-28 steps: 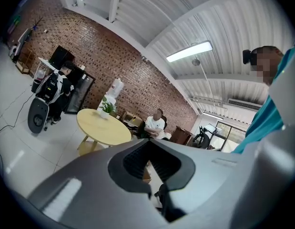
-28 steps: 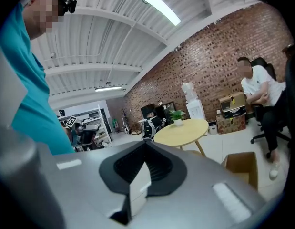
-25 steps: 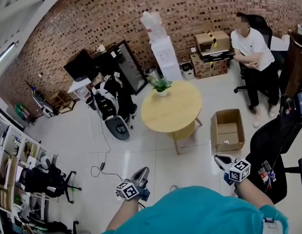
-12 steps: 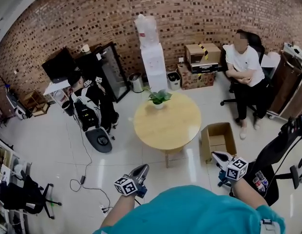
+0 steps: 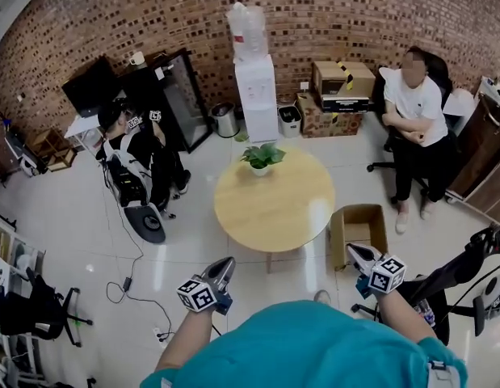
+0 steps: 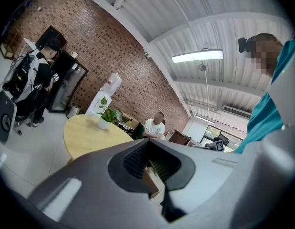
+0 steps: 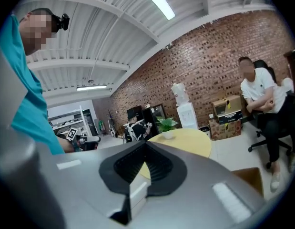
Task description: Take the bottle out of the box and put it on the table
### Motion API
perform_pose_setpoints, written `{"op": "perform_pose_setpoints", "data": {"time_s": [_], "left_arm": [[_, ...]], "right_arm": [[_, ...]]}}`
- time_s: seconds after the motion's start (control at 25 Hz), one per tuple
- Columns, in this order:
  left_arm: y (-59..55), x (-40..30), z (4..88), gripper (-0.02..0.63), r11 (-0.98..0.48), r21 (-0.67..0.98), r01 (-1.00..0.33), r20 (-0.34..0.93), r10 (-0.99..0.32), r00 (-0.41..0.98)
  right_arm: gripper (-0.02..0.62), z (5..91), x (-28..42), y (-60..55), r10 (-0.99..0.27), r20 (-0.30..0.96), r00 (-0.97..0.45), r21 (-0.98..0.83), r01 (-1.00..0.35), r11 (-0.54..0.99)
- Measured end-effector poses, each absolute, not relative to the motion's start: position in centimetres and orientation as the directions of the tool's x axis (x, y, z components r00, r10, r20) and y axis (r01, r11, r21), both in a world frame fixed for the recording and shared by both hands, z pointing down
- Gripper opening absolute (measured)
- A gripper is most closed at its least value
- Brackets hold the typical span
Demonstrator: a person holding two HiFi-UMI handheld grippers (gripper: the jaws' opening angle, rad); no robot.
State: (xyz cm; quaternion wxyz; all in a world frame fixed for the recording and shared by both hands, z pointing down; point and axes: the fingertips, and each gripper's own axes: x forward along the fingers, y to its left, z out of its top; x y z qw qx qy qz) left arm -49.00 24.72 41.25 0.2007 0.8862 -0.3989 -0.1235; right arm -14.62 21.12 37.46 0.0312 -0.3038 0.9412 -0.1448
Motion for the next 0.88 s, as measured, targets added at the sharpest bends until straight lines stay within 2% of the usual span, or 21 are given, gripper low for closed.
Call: {"op": "perform_pose_setpoints", "data": {"time_s": [0.28, 0.48, 0.64, 0.88], "left_arm": [[17.8, -40.7, 37.8, 0.0, -0.447, 0.44, -0.779, -0.059, -0.88, 0.471], [13.1, -36.6, 38.4, 0.0, -0.429, 0.431, -0.794, -0.016, -0.883, 0.469], [9.7, -39.0, 38.7, 0.0, -0.455, 0.443, -0.772, -0.015, -0.865, 0.501], [4.8, -46.3, 39.9, 0.0, -0.541, 0.485, -0.687, -0.042, -0.8, 0.599]], "right_arm": [[0.002, 38.9, -8.2, 7.6, -0.407, 0.007, -0.913, -0.29, -0.392, 0.873], [0.002, 39.1, -6.2, 1.0, -0.372, 0.003, -0.928, -0.287, -0.357, 0.889], [0.002, 39.2, -7.6, -1.8, -0.41, 0.026, -0.912, -0.309, -0.397, 0.864], [0.002, 38.9, -13.1, -3.5, -0.532, 0.105, -0.84, -0.316, -0.535, 0.783]]}}
